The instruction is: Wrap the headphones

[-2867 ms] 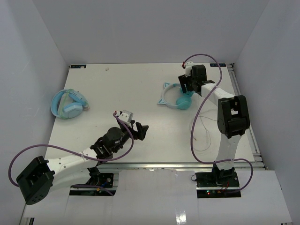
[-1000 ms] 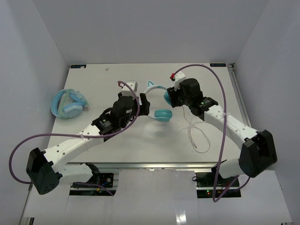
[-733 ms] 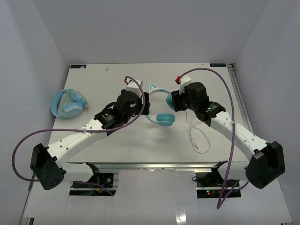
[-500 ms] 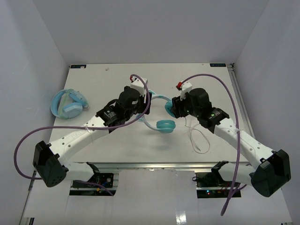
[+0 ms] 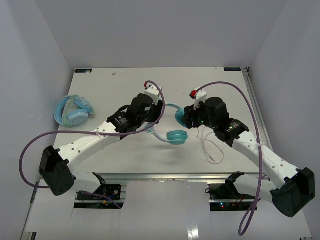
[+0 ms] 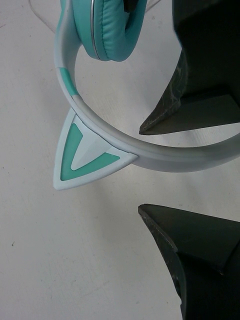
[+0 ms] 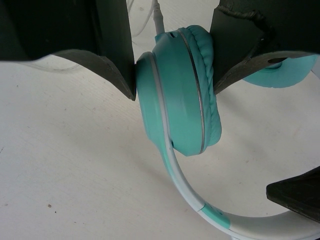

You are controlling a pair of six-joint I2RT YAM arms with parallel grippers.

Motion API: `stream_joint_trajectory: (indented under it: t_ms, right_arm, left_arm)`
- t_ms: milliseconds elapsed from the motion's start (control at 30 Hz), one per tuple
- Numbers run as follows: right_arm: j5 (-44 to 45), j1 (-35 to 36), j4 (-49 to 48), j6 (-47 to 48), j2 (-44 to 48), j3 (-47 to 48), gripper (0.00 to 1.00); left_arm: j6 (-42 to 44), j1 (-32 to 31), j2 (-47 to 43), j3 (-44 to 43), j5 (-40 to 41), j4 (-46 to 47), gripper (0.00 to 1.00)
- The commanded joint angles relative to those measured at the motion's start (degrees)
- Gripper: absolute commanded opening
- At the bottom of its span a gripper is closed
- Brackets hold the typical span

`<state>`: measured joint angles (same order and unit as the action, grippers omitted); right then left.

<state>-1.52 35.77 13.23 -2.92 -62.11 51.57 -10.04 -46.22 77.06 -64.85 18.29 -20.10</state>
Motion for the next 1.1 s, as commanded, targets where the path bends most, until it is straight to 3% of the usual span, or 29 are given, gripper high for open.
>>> stream_joint_trajectory:
  t_ms: [0,67,133,233,267,333,433,567,733,933,1067]
  right_arm:
    - [-0.7,0.5,-5.0,-1.5,1.5,1.2,0.08]
    - [-0.6,0.5,-5.0,-1.4,1.1,1.2,0.08]
    - [-1.1,0.6,-5.0,-1.3,0.7,1.2,0.08]
    - [-1.5,0.8,-5.2,-1.2,-0.2,1.2,0.08]
    - [-1.7,0.8,-5.3,-1.1,-0.6,1.2,0.08]
    - [-1.9,0.8,-5.3,-1.1,-1.2,1.4,0.13]
    - [-1.8,0.8,-5.3,-1.1,-1.5,2.6,0.39]
    - [-1.9,0.8,-4.8,-0.7,-0.3,5.3,0.64]
    - [-6.0,0.8,-3.3,0.9,3.2,6.4,0.84]
    - [-7.8,0.7,-4.0,4.4,7.8,2.7,0.86]
    - [-12.6,0.6,-6.7,6.9,10.3,-0.7,0.78]
  left_arm:
    - [0.3,0.2,-0.5,1.1,-1.3,0.2,0.65]
    - [0.5,0.1,-0.2,1.1,-1.4,0.2,0.54]
    - [0.5,0.1,0.1,1.0,-1.8,0.3,0.27]
    - [0.4,0.1,0.5,0.9,-2.1,0.3,0.03]
    - [0.0,0.2,0.6,0.9,-1.9,0.3,0.00]
    - [-0.4,0.1,0.8,0.8,-1.5,0.3,0.00]
    - [-2.0,0.1,1.3,0.0,0.9,-0.7,0.00]
    - [-2.6,0.2,0.2,-1.3,5.1,-3.6,0.00]
    - [-3.7,2.2,-5.3,-2.1,7.1,-7.2,0.00]
    - [-4.4,5.3,-12.6,-3.2,6.8,-10.7,0.00]
    - [-5.1,6.1,-15.2,-5.9,6.5,-13.4,0.00]
